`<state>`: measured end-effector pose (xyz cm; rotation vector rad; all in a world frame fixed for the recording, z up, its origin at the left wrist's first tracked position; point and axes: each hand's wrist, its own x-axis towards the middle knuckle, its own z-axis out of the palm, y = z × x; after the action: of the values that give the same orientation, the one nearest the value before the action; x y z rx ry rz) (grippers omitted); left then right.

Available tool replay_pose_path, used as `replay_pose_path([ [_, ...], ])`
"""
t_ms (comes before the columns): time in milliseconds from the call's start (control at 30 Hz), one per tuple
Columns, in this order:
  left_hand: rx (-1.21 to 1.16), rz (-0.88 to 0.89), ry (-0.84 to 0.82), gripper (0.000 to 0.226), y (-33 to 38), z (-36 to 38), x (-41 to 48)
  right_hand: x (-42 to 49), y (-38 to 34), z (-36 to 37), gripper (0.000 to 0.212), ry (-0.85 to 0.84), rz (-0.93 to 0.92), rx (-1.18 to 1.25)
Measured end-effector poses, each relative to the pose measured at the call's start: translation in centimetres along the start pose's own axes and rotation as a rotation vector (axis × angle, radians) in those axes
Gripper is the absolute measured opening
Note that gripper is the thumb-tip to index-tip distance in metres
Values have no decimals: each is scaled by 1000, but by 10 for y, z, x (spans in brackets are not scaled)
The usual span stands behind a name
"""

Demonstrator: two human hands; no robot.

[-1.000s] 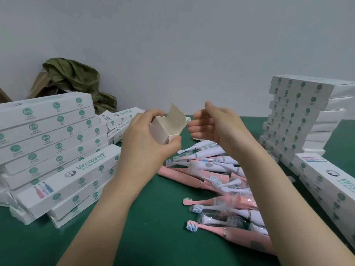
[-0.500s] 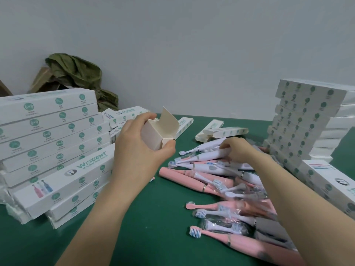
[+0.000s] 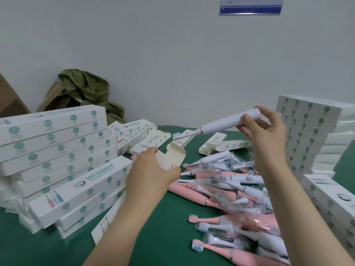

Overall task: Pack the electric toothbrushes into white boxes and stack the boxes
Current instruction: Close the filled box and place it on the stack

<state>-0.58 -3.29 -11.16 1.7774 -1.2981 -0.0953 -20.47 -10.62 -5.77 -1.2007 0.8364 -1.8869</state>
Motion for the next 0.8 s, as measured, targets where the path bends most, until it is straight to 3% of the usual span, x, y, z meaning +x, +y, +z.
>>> replay_pose_path([
  [133, -6, -32, 21, 61, -4, -5, 3, -11, -12, 15, 21, -31, 48, 183],
  [267, -44, 21, 49, 65, -1, -8, -2, -21, -11, 27, 20, -125, -71, -18],
  [433, -109, 54, 107, 62, 4, -11, -5, -16, -21, 20, 22, -49, -175, -2],
  [633, -151, 119, 160, 66, 9, -8, -10, -23, -23, 23, 25, -106, -238, -177],
  [800, -223, 176, 219, 69, 18, -7, -16, -43, -21, 42, 27, -293, -298, -214],
])
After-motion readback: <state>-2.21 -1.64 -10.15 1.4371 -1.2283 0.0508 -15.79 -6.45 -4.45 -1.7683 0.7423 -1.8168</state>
